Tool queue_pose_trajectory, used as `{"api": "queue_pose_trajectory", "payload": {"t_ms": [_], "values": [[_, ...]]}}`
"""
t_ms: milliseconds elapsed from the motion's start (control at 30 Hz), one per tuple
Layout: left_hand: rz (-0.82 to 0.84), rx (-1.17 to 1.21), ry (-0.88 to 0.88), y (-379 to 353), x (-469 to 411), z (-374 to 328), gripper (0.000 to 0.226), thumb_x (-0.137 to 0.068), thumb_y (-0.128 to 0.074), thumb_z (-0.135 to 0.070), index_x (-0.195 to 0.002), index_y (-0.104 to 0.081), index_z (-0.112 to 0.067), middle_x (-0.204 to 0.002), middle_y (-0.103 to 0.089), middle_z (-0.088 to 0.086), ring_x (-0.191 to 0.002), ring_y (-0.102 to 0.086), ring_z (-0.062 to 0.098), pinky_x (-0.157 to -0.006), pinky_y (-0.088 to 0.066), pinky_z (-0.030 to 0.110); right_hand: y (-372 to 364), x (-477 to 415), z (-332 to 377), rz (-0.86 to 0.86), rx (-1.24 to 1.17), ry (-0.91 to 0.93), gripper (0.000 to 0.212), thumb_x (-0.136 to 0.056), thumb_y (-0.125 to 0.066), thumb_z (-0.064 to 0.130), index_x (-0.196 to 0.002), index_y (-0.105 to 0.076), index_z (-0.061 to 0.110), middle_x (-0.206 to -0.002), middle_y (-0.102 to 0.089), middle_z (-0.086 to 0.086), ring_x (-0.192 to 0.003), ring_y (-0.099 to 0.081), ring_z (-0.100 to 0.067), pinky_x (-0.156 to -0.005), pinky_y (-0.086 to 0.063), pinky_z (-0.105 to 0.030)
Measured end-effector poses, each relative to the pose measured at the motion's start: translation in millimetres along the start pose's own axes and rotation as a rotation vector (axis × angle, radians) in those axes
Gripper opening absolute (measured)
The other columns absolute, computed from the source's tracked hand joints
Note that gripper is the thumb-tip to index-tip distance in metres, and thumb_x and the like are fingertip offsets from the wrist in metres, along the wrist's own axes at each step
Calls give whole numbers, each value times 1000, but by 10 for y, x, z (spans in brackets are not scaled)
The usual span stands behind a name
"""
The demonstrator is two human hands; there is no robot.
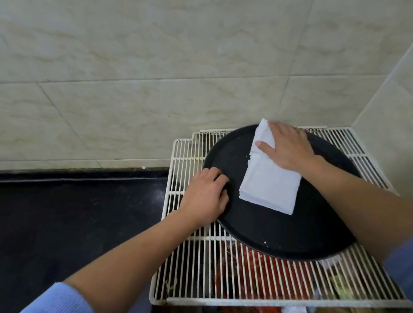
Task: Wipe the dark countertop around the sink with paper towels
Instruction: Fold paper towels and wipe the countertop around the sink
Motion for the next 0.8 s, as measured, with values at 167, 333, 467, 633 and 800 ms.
{"api": "queue_pose_trajectory", "payload": {"t_ms": [167, 333, 467, 633, 800], "values": [[10, 41, -25, 118, -4, 4, 29, -86, -56, -20, -113, -61, -9, -112, -56, 8, -100, -52, 26, -89, -45, 40, 114, -7, 36, 32, -9, -9, 76, -92, -31, 65, -149, -24, 14, -153, -30, -11, -140, -29, -30, -112, -24, -49], [-57, 17, 26, 516, 194, 293, 31, -90, -54, -25, -118, -59, -13, -112, -57, 3, -99, -54, 21, -84, -49, 37, 553, 157, 513, -194, -51, 32, 50, -96, -44, 46, -134, -49, 13, -136, -50, -12, -124, -45, -33, -100, -35, -45], [14, -21, 184, 804, 769, 874, 28, -91, -50, -29, -114, -59, -16, -109, -62, 3, -93, -60, 27, -74, -49, 38, 770, 358, 1437, -263, -120, 174, 34, -95, -48, 34, -118, -63, 13, -120, -62, -10, -110, -56, -32, -87, -44, -40], [74, -115, 392, 1215, 2055, 1742, 26, -91, -49, -33, -111, -57, -19, -109, -64, 1, -99, -60, 27, -75, -47, 36, 632, 776, 3016, -247, -170, 400, 30, -93, -49, 35, -109, -67, 18, -109, -69, -6, -98, -62, -31, -77, -48, -37], [101, -167, 572, 1763, 3655, 2611, 24, -91, -49, -33, -109, -57, -20, -107, -66, 2, -97, -61, 28, -76, -49, 37, 211, 1408, 4744, -122, -224, 553, 23, -92, -51, 35, -100, -67, 21, -99, -70, -6, -91, -64, -30, -73, -50, -35]]}}
Point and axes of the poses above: each hand's wrist, its own x-axis away from the middle knuckle, its own y-axis out of the back of the hand, z = x × y, the point moved 5 cm from there along -x, towards the middle knuckle
